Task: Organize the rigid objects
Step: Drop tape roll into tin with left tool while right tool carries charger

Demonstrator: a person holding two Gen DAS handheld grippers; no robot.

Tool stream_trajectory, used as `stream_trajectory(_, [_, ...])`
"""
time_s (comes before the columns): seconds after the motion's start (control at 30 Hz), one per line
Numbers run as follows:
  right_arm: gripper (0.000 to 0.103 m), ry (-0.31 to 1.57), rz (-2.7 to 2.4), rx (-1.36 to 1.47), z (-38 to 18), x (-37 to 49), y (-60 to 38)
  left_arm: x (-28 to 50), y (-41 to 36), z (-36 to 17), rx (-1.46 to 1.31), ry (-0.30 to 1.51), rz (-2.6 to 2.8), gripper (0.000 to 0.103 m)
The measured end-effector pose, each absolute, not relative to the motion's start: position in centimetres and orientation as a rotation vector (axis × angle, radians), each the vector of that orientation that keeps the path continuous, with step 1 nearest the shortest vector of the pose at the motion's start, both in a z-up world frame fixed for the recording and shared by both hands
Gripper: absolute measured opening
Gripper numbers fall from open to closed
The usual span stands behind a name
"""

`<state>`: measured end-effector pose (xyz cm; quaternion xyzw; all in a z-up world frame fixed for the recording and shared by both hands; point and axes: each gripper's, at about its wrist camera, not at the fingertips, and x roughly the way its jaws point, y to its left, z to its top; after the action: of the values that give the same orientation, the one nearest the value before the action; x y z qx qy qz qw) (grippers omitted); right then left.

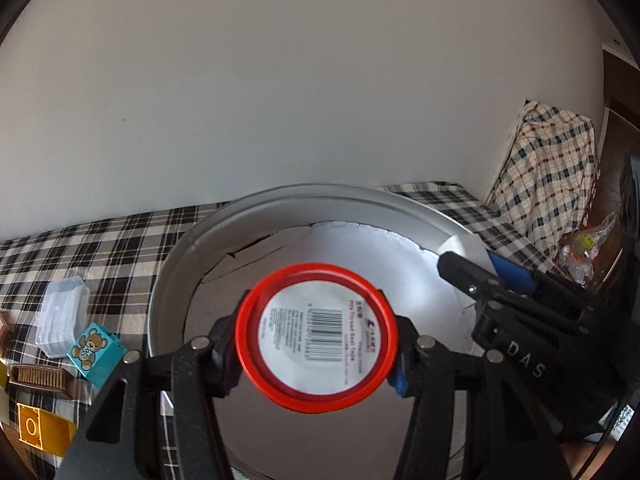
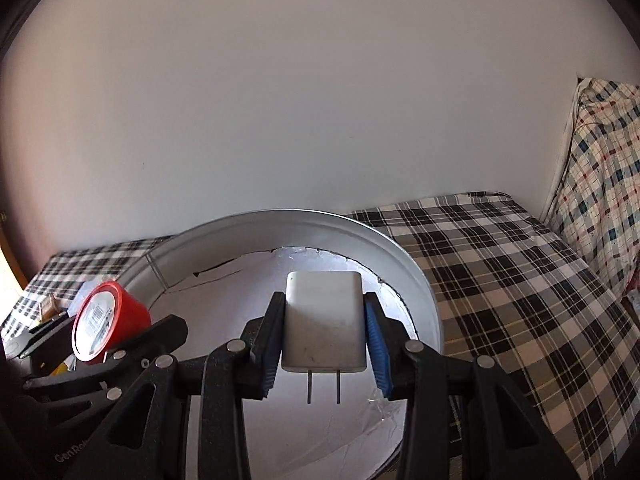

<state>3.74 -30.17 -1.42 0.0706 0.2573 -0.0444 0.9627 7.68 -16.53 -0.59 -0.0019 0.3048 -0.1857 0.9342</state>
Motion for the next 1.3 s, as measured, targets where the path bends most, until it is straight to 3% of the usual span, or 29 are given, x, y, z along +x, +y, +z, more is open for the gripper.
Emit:
stream_trajectory(0.87, [0.041, 0.443, -0.154, 0.023, -0.5, 3.2, -31.1, 8.4, -17.8, -0.3, -0.002, 0.636, -0.354, 0.055])
stream_trajectory(1.3, [0.041, 0.509, -0.126, 0.085, -1.2, 6.7, -33.1, 11.2, -18.9, -0.2, 0.037, 0.742, -0.288, 0.055])
